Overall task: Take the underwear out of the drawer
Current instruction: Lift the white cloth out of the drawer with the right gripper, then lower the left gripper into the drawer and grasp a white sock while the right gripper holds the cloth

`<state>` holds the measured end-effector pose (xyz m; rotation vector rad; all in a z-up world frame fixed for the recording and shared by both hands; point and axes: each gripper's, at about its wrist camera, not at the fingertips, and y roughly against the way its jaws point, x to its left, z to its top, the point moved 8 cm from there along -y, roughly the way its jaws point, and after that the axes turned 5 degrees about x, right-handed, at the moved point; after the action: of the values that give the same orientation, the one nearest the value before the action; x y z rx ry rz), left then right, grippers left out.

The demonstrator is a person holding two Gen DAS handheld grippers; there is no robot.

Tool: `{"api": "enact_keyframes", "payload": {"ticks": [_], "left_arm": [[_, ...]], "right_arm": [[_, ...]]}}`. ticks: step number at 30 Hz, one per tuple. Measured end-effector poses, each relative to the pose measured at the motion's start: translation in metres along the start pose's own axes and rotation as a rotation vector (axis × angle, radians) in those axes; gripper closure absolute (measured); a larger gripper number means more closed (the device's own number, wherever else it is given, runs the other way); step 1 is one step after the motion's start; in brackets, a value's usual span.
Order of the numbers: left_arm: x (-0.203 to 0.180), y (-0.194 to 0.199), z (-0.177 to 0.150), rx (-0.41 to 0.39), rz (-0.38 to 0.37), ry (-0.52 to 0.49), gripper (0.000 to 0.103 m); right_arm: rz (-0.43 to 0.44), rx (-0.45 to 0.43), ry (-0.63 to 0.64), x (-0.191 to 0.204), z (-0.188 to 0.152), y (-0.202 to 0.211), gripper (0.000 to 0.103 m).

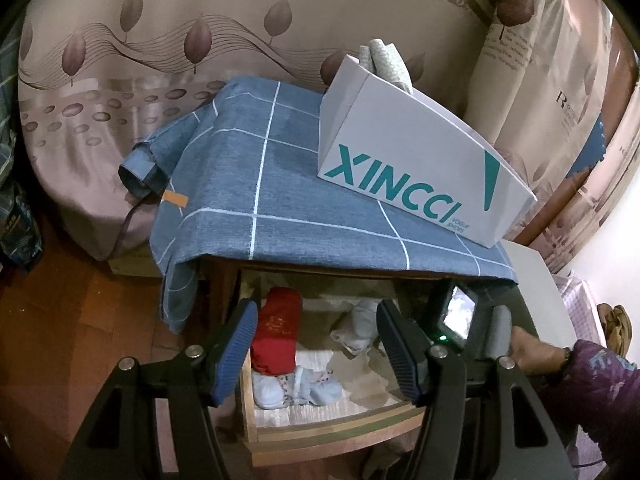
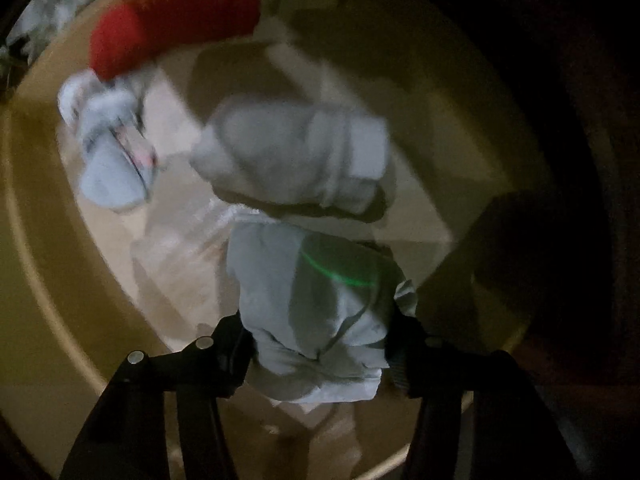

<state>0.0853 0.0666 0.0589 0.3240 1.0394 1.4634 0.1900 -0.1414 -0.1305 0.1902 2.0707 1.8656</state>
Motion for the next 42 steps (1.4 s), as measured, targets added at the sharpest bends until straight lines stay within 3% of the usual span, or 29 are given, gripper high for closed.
{"api": "enact_keyframes", "payload": {"ticks": [3, 9, 13, 17, 21, 25, 27, 31, 35, 38, 42], "left_arm": [[-0.002, 0.000, -0.001, 0.001, 0.007, -0.016, 0.040], [-0.010, -0.002, -0.004, 0.011, 0.024, -0.068, 0.040], [-0.017, -0.004, -0.006, 0.015, 0.040, -0.114, 0.039], [-0.030, -0.008, -0.011, 0.027, 0.059, -0.189, 0.039], [-0.056, -0.024, -0.022, 0.081, 0.072, -0.322, 0.039], [-0.093, -0.050, -0.039, 0.132, 0.116, -0.513, 0.039], [-0.116, -0.073, -0.053, 0.167, 0.160, -0.648, 0.039], [-0.148, -0.109, -0.070, 0.223, 0.173, -0.785, 0.039], [-0.176, -0.148, -0.081, 0.260, 0.192, -0.928, 0.039], [-0.185, -0.168, -0.089, 0.280, 0.215, -0.991, 0.039], [-0.185, -0.201, -0.100, 0.313, 0.310, -1.105, 0.039]], "right_arm": [[-0.002, -0.009, 0.026, 0.007, -0.016, 0.018, 0.053], [0.035, -0.125, -0.100, -0.006, -0.027, 0.082, 0.053], [0.092, -0.289, -0.254, -0.013, -0.041, 0.143, 0.053], [0.175, -0.488, -0.467, -0.032, -0.080, 0.193, 0.052], [0.210, -0.632, -0.621, -0.047, -0.122, 0.222, 0.052], [0.223, -0.755, -0.675, -0.058, -0.144, 0.244, 0.052], [0.226, -0.776, -0.696, -0.062, -0.142, 0.231, 0.052], [0.285, -0.848, -0.738, -0.062, -0.148, 0.230, 0.051], [0.289, -0.876, -0.741, -0.058, -0.143, 0.217, 0.051], [0.298, -0.902, -0.740, -0.056, -0.146, 0.212, 0.051], [0.331, -0.955, -0.758, -0.060, -0.153, 0.216, 0.051]]}}
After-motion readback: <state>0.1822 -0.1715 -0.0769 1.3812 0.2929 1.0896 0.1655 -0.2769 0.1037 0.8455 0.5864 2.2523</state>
